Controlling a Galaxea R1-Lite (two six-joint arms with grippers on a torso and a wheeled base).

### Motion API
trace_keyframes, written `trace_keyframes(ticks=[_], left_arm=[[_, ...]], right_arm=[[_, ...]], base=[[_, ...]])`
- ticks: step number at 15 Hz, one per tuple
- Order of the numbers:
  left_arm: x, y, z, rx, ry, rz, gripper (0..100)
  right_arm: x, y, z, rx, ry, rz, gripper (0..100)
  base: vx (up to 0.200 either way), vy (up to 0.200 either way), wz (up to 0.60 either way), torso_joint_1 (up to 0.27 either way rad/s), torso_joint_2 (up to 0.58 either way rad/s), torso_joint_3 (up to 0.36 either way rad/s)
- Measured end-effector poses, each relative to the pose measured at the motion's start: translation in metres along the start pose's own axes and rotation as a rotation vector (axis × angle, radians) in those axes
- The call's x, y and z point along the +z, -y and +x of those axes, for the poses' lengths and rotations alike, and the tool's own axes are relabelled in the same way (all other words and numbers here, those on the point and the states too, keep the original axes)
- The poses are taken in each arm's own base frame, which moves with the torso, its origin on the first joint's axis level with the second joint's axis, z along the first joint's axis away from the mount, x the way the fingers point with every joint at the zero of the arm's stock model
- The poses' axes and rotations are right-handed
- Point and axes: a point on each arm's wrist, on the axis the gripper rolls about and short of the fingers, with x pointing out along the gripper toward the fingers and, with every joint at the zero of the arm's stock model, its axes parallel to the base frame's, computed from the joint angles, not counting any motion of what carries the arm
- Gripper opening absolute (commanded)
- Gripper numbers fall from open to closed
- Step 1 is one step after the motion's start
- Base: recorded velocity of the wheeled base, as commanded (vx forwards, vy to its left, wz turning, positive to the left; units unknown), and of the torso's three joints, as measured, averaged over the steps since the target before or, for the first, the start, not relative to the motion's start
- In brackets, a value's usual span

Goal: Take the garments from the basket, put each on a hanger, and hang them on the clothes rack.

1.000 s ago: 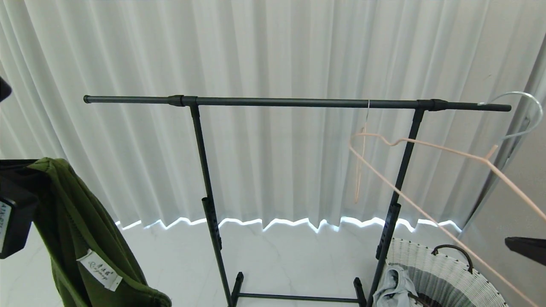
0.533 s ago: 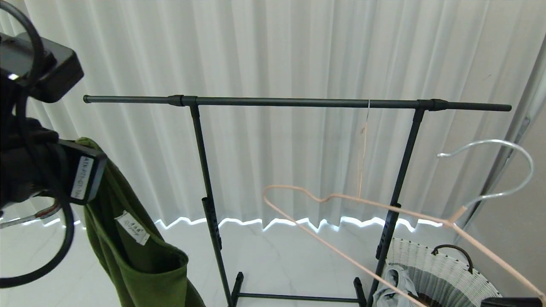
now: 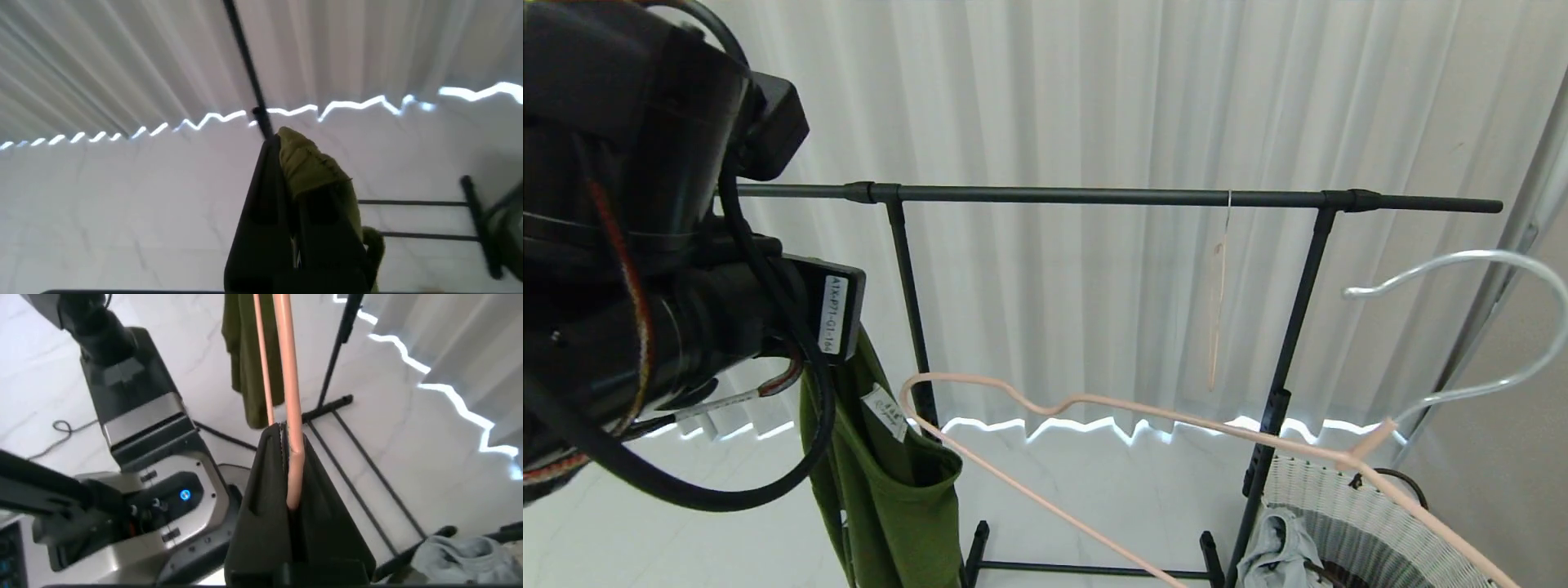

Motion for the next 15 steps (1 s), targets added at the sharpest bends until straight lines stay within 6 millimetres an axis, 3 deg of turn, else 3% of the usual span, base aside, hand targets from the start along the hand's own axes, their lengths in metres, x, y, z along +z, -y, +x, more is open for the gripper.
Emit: trace_keyframes(ticks=[5, 10, 15], left_arm=[[0.002, 0.028, -0.005, -0.078, 0.008, -0.005, 0], [0.001, 0.036, -0.007, -0.099, 0.009, 0.010, 0], [0.001, 0.042, -0.005, -0.104, 0.002, -0.036, 0]], right_arm=[[0.003, 0.001, 0.013, -0.004, 0.001, 0.043, 0], [0.014, 0.010, 0.028, -0.054, 0.062, 0.065, 0], [0.025, 0.015, 0.058, -0.059, 0.106, 0.118, 0]], base=[[0.000, 0.000, 0.00, 0.000, 0.00, 0.000], [0.000, 0.000, 0.00, 0.000, 0.00, 0.000], [0.000, 0.000, 0.00, 0.000, 0.00, 0.000]])
